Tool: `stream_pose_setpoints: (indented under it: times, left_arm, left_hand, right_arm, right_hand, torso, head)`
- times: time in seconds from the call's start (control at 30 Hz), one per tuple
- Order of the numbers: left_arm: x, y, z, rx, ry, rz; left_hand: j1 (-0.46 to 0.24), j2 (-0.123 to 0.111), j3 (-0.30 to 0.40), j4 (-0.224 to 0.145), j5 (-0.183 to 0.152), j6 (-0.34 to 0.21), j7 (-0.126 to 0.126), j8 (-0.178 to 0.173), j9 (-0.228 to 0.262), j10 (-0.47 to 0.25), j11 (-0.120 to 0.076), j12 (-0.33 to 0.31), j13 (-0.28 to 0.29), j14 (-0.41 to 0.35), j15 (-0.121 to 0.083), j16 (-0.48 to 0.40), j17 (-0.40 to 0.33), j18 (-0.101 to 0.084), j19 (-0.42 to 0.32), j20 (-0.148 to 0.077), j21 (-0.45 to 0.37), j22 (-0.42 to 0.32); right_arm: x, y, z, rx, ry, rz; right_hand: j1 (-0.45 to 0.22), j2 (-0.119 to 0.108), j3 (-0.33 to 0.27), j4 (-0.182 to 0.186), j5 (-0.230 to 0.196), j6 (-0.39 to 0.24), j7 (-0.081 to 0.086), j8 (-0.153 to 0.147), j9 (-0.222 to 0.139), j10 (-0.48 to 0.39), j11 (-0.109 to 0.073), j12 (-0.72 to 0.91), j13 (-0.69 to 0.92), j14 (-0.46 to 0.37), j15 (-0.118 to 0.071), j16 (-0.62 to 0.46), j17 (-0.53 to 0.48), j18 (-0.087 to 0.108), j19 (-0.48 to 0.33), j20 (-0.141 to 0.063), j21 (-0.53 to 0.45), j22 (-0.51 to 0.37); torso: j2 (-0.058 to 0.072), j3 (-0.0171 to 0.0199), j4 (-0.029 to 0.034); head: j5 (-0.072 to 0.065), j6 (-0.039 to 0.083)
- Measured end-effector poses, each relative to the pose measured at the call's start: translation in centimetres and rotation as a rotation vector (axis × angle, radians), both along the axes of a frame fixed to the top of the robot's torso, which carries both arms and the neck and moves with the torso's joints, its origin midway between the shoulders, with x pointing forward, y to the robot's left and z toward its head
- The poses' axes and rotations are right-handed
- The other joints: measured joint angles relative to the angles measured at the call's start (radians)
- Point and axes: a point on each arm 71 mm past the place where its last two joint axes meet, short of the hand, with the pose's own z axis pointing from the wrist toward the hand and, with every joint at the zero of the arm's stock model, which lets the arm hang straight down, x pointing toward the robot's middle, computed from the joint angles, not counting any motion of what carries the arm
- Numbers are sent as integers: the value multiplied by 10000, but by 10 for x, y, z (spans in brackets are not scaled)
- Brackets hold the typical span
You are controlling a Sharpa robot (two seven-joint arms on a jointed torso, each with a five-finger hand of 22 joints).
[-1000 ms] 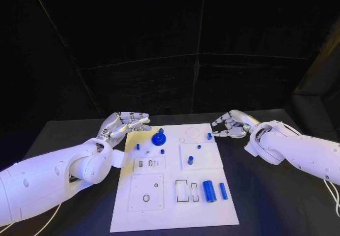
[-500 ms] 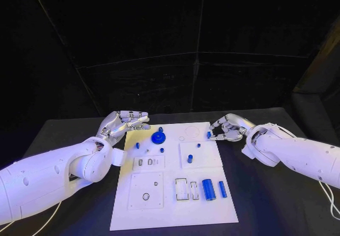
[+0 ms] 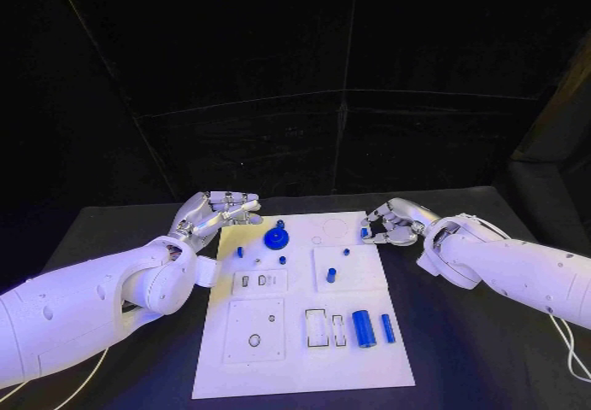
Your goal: Assemble the parts on the task board
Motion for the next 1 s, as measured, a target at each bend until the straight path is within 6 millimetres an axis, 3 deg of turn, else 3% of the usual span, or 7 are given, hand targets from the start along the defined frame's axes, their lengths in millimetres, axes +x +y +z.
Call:
stream_pose_setpoints:
  times: [0.2,0.57,0.8,1.0]
  left_arm:
    - [0,0,0,7,6,8]
    - [0,0,0,9,12,9]
    - [0,0,0,11,15,9]
    - [0,0,0,15,18,13]
  left_hand:
    - [0,0,0,0,0,0,0,0,0,0,0,0,0,0,0,0,-1,0,0,0,0,0]
    - [0,0,0,0,0,0,0,0,0,0,0,0,-8,0,0,0,2,1,0,0,0,0]
    - [0,0,0,0,0,0,0,0,0,0,0,0,-7,0,0,0,7,0,0,0,0,0]
    - [0,0,0,0,0,0,0,0,0,0,0,0,-7,0,0,-41,7,0,0,0,0,0]
  right_arm:
    - [1,2,-1,-44,26,-28]
    - [1,3,-5,-85,135,-49]
    - [2,4,-6,-98,181,-40]
    - [2,4,-6,-101,185,-52]
  right_hand:
    - [84,192,224,-183,-292,177,-27,58,0,-1,1,54,9,0,1,0,-1,2,0,0,0,4]
    - [163,270,451,-310,-294,384,-41,97,9,37,-38,90,9,0,1,0,-1,1,0,0,0,7]
    - [95,337,653,-419,-293,638,-127,159,20,18,-94,75,9,-5,-4,0,-2,0,0,0,0,6]
    - [37,394,903,-507,-300,1111,-249,296,38,72,-219,70,9,-19,-134,0,-2,1,49,-63,0,6]
  torso:
    - [0,-1,0]
    - [-4,-3,-6]
    - [-4,0,-10]
    - [-4,2,-10]
  head:
    - [2,-27]
    - [8,-35]
    - [-2,-46]
    - [-9,-51]
